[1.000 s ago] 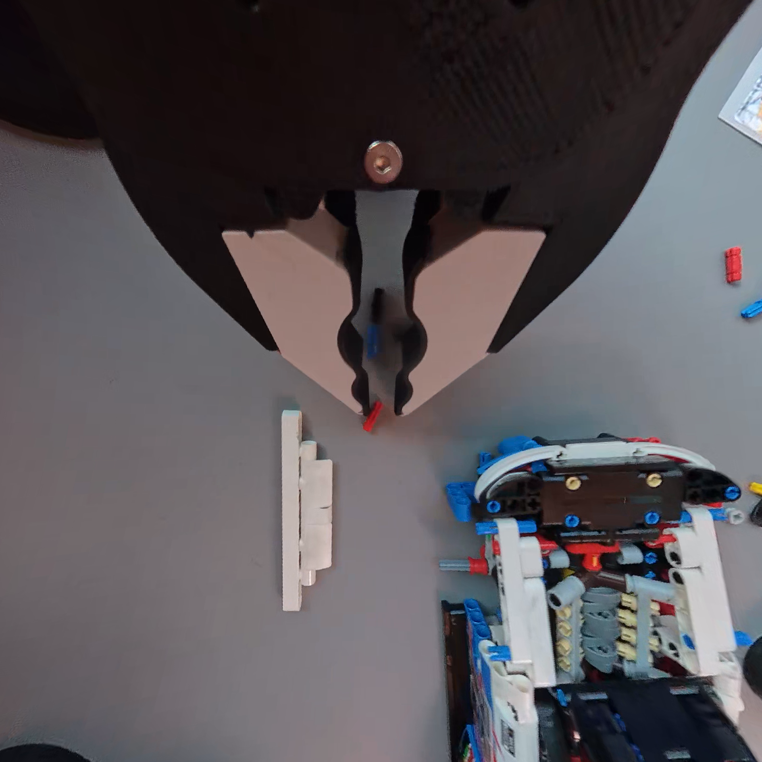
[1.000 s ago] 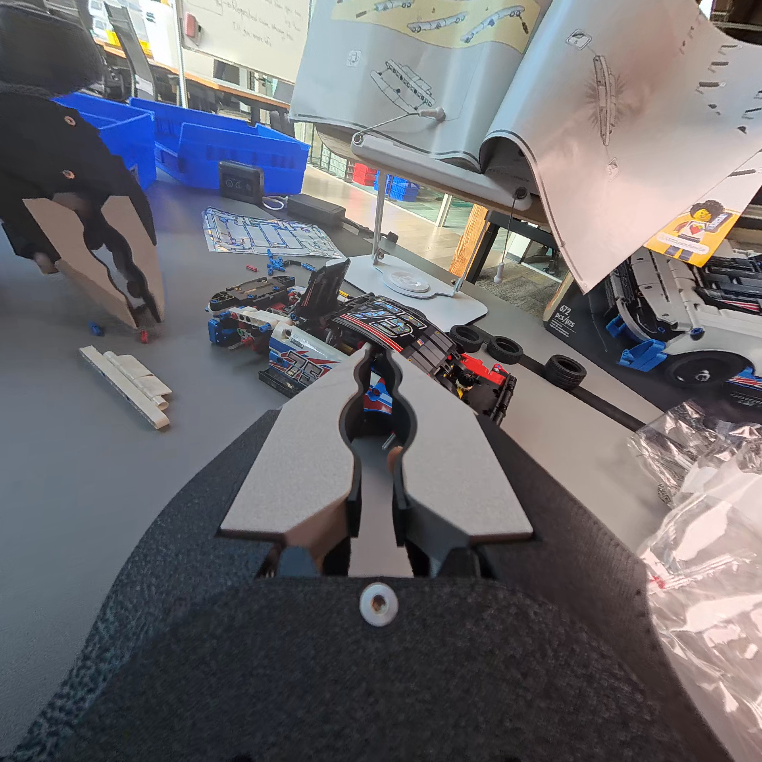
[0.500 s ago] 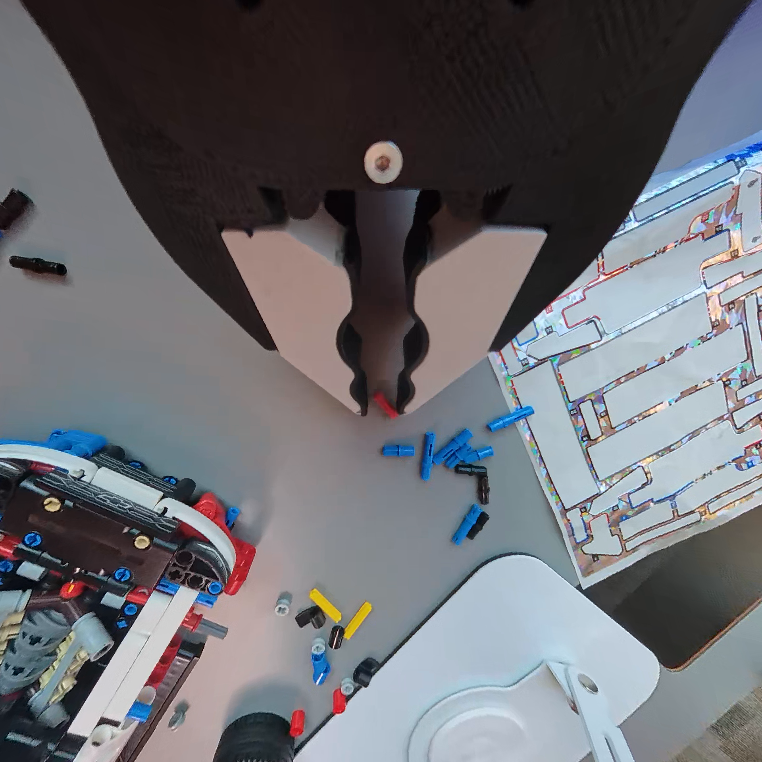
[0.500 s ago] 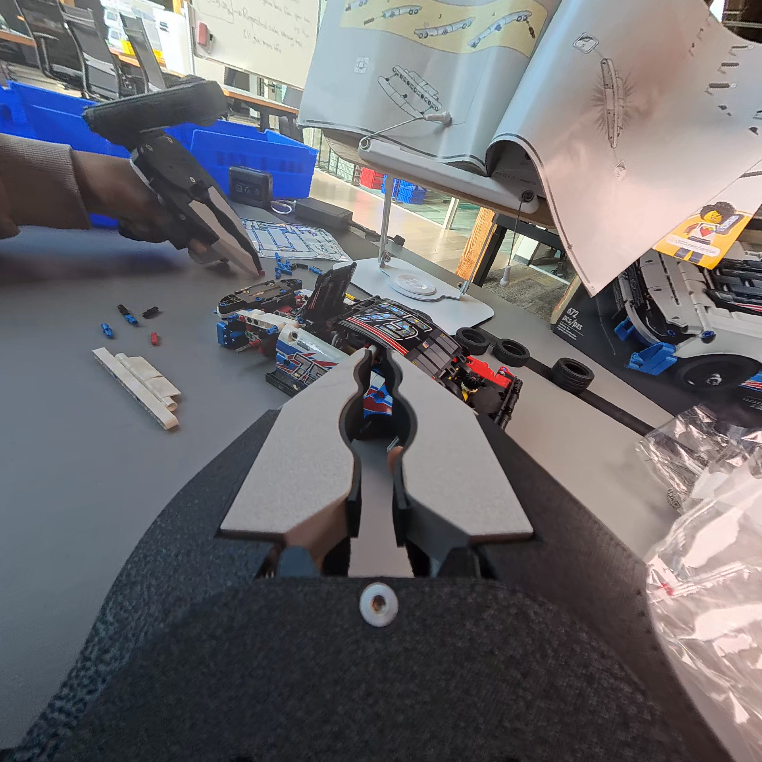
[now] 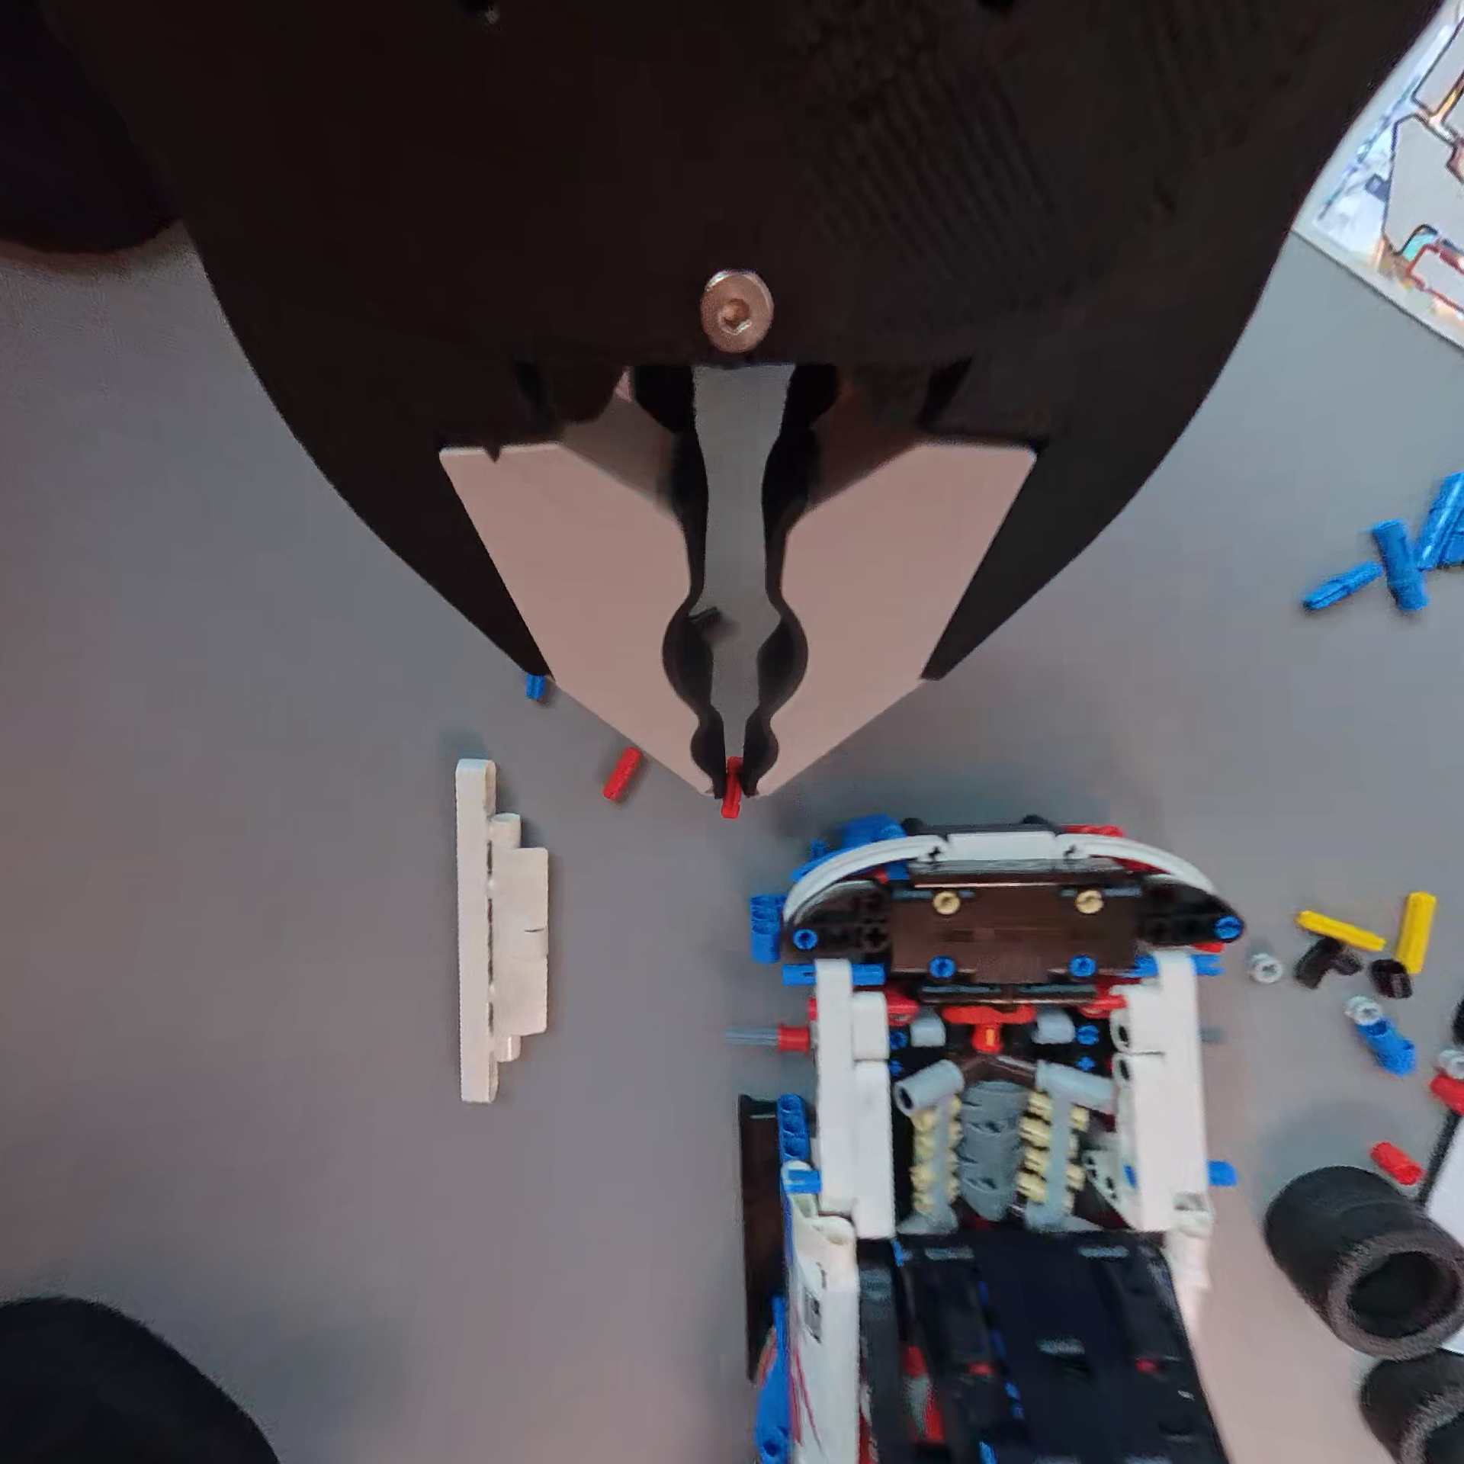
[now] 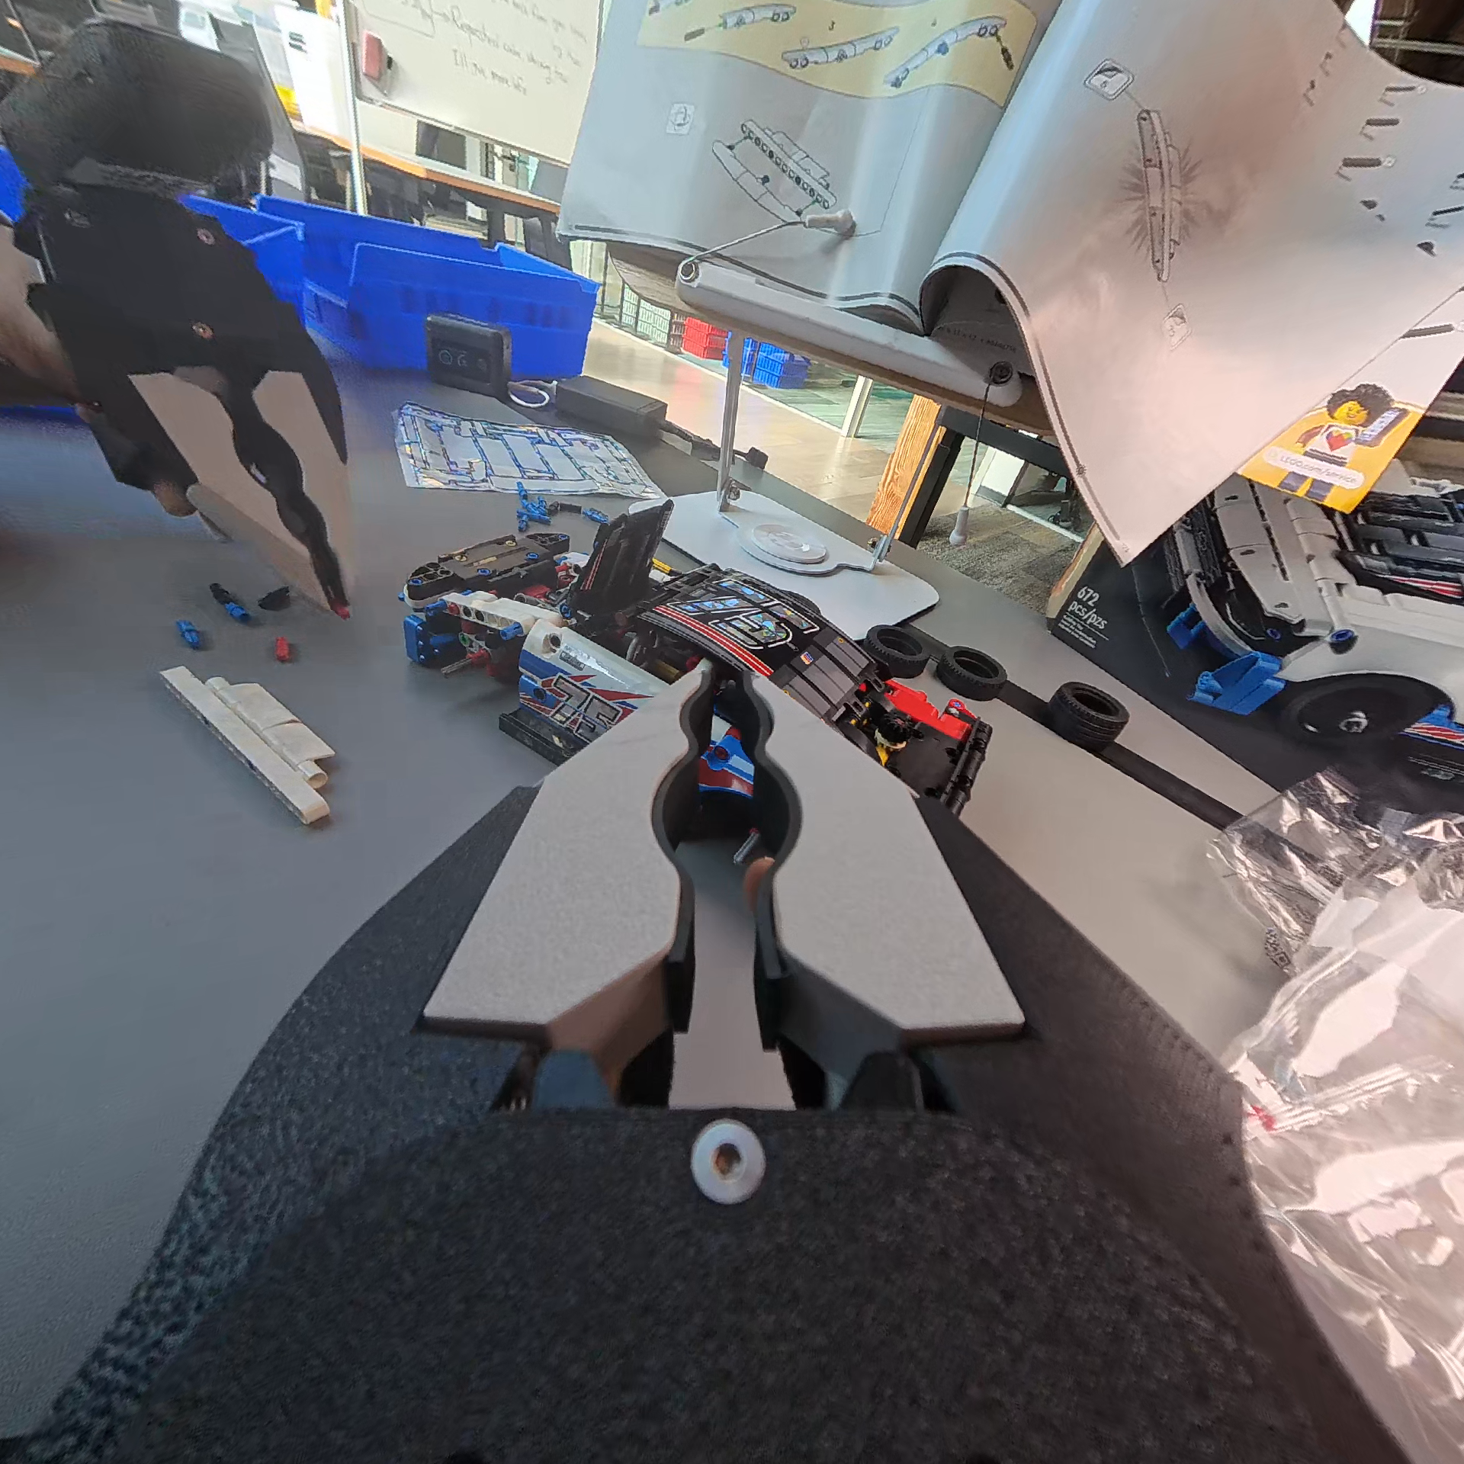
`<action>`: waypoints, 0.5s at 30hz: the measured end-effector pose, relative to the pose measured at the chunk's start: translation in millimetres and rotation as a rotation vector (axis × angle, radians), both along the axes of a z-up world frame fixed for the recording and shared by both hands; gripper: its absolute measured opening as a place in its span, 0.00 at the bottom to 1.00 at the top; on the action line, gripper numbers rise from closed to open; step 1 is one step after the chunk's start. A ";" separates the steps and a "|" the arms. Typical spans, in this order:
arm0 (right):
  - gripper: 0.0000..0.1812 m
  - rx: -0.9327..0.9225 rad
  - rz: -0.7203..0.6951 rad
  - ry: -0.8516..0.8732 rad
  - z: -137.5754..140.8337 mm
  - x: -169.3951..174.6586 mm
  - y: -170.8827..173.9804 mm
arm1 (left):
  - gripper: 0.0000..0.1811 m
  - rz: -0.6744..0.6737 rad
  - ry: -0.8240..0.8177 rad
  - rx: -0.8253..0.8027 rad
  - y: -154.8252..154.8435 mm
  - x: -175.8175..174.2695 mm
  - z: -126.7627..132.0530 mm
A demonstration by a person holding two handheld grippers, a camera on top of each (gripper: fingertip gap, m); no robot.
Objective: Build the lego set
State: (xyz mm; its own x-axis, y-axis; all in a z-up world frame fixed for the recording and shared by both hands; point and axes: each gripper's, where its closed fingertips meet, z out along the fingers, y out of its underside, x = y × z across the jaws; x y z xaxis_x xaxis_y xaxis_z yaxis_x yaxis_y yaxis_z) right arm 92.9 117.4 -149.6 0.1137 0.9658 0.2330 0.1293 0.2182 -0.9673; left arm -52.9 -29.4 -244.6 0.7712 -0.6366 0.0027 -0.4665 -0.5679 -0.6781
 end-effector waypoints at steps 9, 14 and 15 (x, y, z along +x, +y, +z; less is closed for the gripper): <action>0.01 0.008 0.002 0.005 2.1 0.9 -1.2 | 0.01 -0.070 0.018 -0.069 -9.0 16.2 -14.8; 0.01 0.012 0.007 0.002 1.6 0.4 -2.5 | 0.01 -0.068 0.023 -0.069 -8.7 16.1 -14.9; 0.01 0.012 0.007 0.002 1.7 0.4 -2.6 | 0.01 -0.068 0.024 -0.069 -8.7 16.1 -14.8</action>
